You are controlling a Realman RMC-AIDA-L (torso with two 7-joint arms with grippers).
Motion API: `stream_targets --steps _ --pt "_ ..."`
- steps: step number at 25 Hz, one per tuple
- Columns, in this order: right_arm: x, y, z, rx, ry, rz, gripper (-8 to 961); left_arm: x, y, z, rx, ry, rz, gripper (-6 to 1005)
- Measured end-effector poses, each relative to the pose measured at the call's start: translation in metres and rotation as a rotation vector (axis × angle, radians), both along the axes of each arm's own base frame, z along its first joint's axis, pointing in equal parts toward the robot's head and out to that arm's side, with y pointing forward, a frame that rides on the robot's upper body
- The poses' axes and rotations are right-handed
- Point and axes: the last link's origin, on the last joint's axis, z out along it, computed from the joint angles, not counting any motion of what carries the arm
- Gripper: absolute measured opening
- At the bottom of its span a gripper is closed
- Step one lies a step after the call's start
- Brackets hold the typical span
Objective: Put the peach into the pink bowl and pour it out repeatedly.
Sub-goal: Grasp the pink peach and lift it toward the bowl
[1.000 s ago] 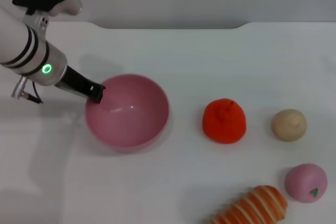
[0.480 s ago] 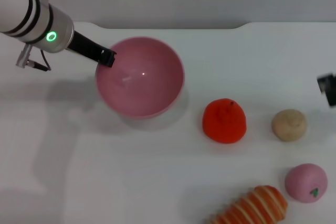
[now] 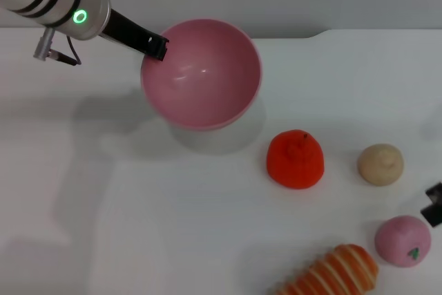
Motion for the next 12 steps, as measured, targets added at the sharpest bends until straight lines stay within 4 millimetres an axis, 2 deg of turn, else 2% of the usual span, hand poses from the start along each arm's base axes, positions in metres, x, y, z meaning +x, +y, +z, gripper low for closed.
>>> stream_targets --steps 3,12 --pt "0.008 -0.002 -0.009 0.001 -0.083 -0.018 655 0.002 0.0 -0.001 -0.002 0.001 -0.007 48" --pt "0.025 -0.004 -0.039 0.02 -0.177 -0.012 648 0.006 -0.001 -0.004 -0.017 -0.015 -0.017 49"
